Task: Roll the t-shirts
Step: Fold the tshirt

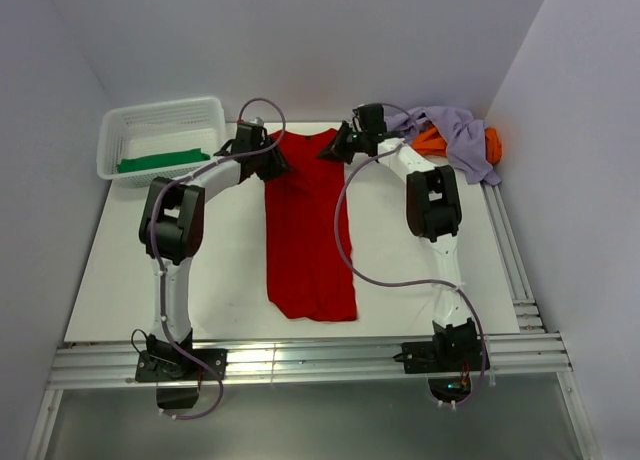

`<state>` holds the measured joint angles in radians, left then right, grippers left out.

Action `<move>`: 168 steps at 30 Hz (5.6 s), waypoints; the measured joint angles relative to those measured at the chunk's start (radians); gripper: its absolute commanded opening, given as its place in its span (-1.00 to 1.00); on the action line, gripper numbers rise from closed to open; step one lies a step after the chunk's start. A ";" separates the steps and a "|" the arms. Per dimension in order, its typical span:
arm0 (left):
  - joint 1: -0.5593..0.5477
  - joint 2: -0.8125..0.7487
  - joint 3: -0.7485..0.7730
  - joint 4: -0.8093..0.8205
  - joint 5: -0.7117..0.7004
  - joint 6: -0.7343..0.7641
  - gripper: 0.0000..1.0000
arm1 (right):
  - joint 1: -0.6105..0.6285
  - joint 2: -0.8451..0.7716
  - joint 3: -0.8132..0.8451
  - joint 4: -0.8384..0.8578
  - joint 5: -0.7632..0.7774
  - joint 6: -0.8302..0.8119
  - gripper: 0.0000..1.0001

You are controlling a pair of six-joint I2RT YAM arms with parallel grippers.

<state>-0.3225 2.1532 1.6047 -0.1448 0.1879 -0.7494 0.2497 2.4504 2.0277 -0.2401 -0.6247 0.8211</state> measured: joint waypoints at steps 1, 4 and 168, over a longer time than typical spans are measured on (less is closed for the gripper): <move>0.000 0.007 0.000 -0.002 -0.001 0.000 -0.14 | 0.005 0.002 0.000 -0.003 -0.001 0.000 -1.00; 0.002 0.022 0.000 -0.012 -0.001 0.000 -0.14 | 0.016 0.008 0.000 -0.015 -0.002 0.000 -1.00; -0.447 -0.986 -1.186 -0.066 -0.107 -0.440 -0.24 | 0.445 -1.273 -1.636 -0.030 0.258 0.183 -0.32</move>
<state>-0.7692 1.1675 0.4183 -0.2111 0.0807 -1.1893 0.6945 1.1778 0.3916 -0.2699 -0.3668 1.0046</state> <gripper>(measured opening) 0.411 0.367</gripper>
